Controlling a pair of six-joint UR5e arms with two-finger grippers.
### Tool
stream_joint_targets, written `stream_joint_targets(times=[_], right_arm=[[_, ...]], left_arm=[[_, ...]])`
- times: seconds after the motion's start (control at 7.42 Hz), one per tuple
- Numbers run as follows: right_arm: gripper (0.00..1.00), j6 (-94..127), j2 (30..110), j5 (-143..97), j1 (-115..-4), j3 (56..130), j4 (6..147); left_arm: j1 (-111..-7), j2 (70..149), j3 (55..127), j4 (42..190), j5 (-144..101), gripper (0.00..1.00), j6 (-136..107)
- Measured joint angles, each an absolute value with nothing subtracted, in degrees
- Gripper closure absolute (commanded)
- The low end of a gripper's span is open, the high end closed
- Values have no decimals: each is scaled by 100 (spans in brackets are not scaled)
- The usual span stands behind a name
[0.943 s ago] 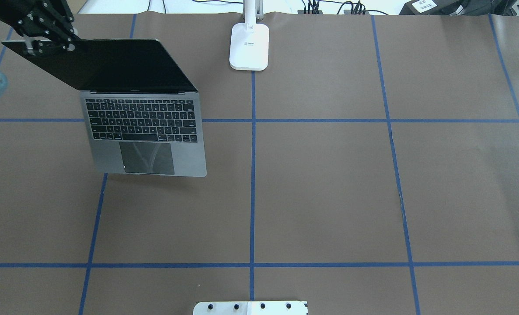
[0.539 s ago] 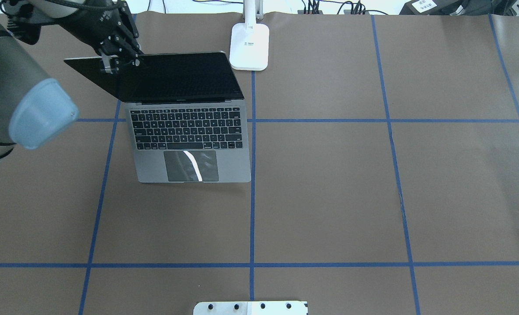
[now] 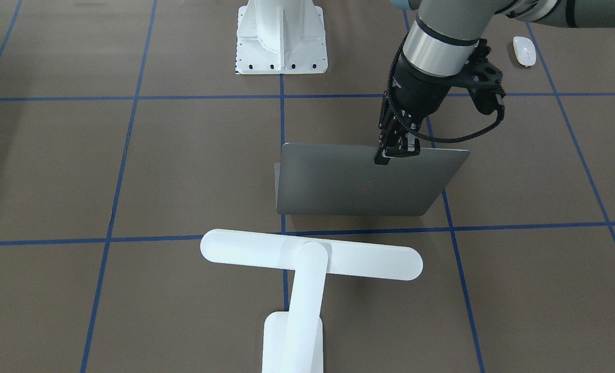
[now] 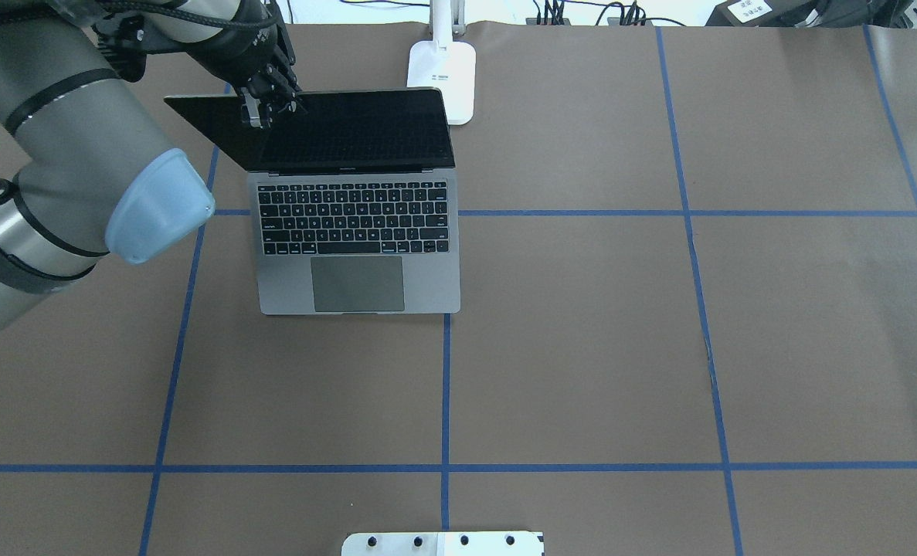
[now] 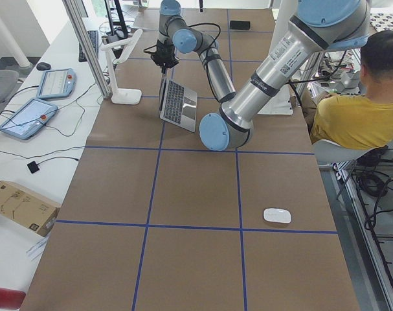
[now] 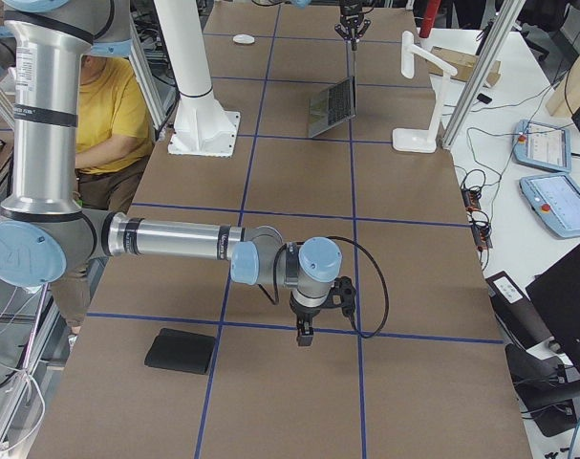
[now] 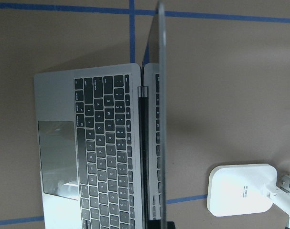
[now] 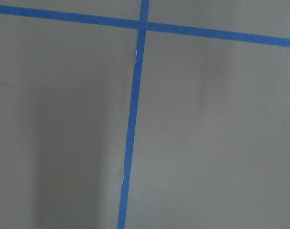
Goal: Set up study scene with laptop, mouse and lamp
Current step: 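Carry the silver laptop with the left gripper toward the white lamp, then lower the laptop onto the table in front of the lamp, release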
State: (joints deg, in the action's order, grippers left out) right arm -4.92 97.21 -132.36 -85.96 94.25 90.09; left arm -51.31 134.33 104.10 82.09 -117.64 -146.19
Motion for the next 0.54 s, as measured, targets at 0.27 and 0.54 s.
stream_joint_targets(times=[0.27, 0.54], right_arm=[[0, -492, 9721, -13236, -8593, 9422, 9009], [0, -492, 9721, -13236, -8589, 9419, 9009]], left_arm=[[-4923, 13508, 10146, 8590, -11457, 100, -14784], [-4702, 13530, 9982, 8807, -11179, 100, -14907]])
